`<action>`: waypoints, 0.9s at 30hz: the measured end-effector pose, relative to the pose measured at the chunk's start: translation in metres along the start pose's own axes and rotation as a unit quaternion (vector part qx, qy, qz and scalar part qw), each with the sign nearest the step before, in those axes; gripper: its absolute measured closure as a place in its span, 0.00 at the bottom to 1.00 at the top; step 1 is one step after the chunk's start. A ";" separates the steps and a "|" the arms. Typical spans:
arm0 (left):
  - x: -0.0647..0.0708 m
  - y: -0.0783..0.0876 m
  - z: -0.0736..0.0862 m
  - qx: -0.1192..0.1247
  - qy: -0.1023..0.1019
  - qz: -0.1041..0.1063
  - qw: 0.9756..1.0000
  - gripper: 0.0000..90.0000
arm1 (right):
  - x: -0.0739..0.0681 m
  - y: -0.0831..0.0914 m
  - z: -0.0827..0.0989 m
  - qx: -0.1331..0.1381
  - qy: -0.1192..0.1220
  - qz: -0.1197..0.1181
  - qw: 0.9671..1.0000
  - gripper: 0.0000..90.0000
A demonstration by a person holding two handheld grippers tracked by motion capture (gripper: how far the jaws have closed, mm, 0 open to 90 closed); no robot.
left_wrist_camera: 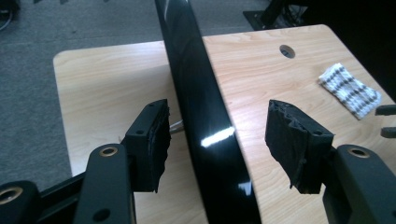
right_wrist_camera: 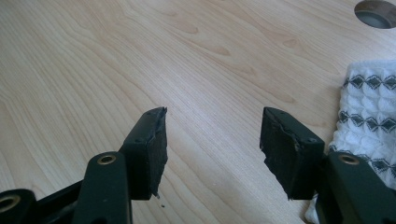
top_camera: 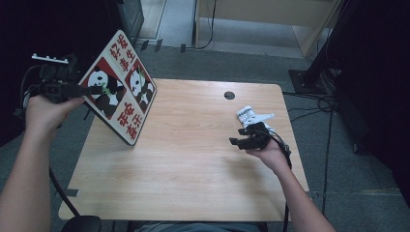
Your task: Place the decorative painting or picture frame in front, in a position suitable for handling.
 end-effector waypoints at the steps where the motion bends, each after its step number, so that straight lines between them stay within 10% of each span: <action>1: -0.001 -0.001 -0.004 -0.006 -0.002 -0.006 1.000 0.45 | 0.000 0.000 0.000 0.000 -0.003 0.000 1.000 0.48; 27: -0.025 -0.027 -0.081 -0.067 0.024 -0.005 0.997 0.52 | 0.003 0.002 0.004 -0.006 -0.004 0.000 1.000 0.48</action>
Point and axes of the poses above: each handheld gripper's, and its own axes: y roughly backward along the jaws, z roughly out of its underside, x roughly to its right, the point moved 5 cm from there along -y, roughly forward along the jaws, and after that the axes turned 8 degrees about z, right-handed, at the moved point
